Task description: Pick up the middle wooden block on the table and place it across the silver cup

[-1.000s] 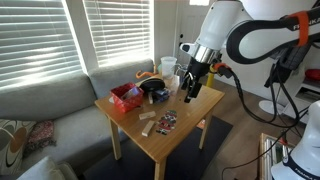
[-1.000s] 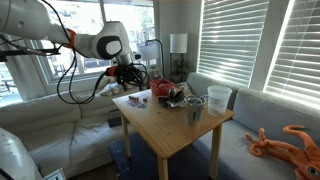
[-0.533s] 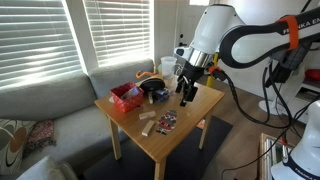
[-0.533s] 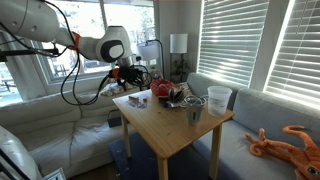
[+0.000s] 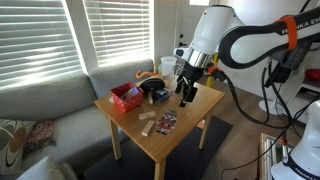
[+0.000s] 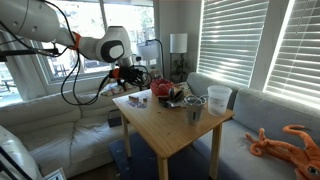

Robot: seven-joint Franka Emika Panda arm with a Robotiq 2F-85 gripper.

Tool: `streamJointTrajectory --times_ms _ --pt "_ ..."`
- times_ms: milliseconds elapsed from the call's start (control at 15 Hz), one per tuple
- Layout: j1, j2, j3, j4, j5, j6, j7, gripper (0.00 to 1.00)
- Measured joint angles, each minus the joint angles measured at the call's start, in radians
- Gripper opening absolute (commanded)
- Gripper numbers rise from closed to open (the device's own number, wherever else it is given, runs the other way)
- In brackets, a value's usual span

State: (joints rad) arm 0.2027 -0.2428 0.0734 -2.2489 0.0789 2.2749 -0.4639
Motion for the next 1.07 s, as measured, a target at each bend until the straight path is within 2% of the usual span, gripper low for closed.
streamJointTrajectory --times_ms 267,667,1067 --pt "0.003 0.025 -0.003 0.000 0.026 0.053 -0.084 1.00" --pt "0.012 0.081 -0.007 0.011 0.136 0.133 -0.257 1.00" --pt "0.012 0.147 -0.005 0.028 0.181 0.232 -0.345 1.00"
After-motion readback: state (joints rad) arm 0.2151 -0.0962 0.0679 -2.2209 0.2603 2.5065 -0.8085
